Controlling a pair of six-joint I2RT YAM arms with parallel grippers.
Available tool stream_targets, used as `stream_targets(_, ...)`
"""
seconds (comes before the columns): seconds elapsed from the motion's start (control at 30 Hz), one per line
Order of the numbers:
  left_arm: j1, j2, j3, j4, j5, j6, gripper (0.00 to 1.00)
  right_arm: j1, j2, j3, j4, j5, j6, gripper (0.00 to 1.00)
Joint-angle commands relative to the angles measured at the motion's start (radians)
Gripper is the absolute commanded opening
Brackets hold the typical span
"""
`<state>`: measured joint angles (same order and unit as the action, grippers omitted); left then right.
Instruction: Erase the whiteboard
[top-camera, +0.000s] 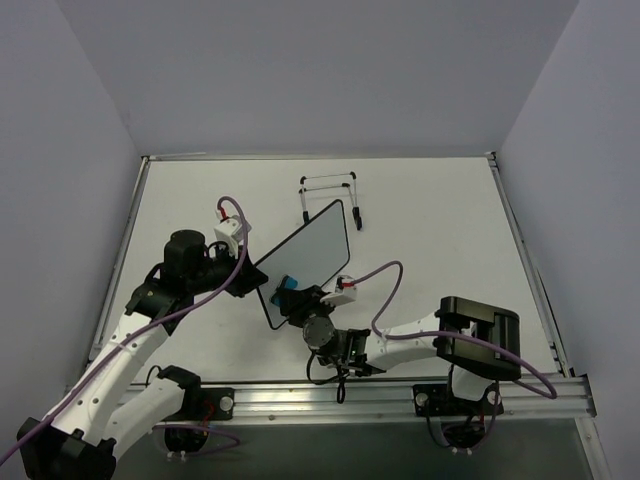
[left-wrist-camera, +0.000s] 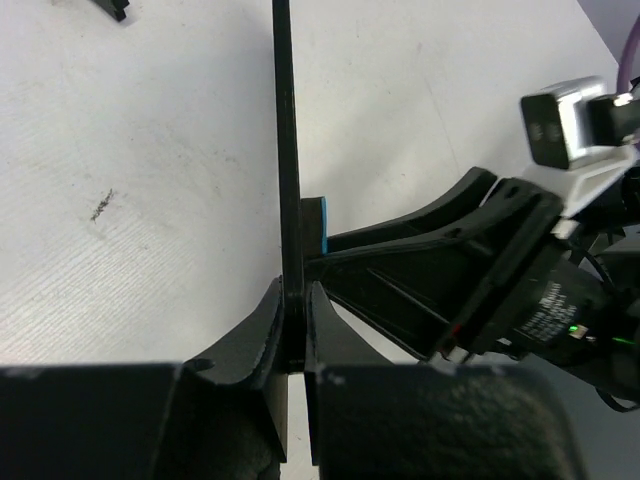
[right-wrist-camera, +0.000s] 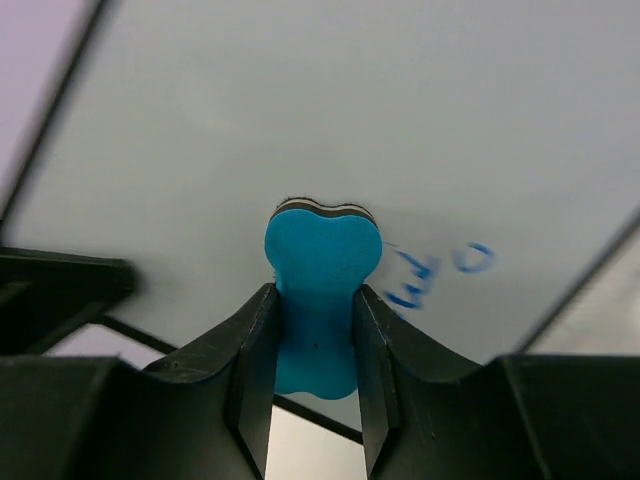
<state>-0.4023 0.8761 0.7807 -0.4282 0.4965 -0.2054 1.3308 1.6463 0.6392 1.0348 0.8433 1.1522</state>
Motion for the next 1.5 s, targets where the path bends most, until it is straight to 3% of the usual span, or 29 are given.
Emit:
stream_targets(0.0,-0.043,-0.026,0.034,0.059,0.307,-0.092,0.02,-0.036,0.109,-0.056,-0.19,0.002,0.098,0.0)
stream_targets(0.2,-0.044,-0.026,0.031,0.059,0.309,-0.092,0.02,-0.081,0.202,-0.09,-0.099,-0.088,0.113,0.0)
stream_targets(0.3,-0.043,-0.025,0.032,0.06,0.309,-0.092,0.02,-0.096,0.244,-0.11,0.04,-0.121,0.081,0.0)
stream_targets(0.6,-0.044,-0.02,0.032,0.062,0.31,-0.092,0.02,-0.116,-0.005,-0.032,-0.041,-0.133,-0.138,0.0)
stream_targets(0.9,-0.044,-0.023,0.032,0.063,0.313,-0.092,0.02,-0.234,-0.201,-0.012,-0.065,-0.259,-0.302,0.0)
stream_targets(1.2,-0.044,-0.032,0.031,0.062,0.312,-0.092,0.02,-0.424,-0.057,-0.142,0.04,-0.452,-0.281,0.0)
stream_targets(1.33,-0.044,-0.025,0.031,0.066,0.317,-0.094,0.02,-0.404,-0.045,-0.145,0.082,-0.507,-0.292,0.0)
stream_targets(1.47,-0.043,-0.02,0.032,0.065,0.318,-0.094,0.02,-0.291,-0.082,-0.05,0.002,-0.457,-0.342,0.0)
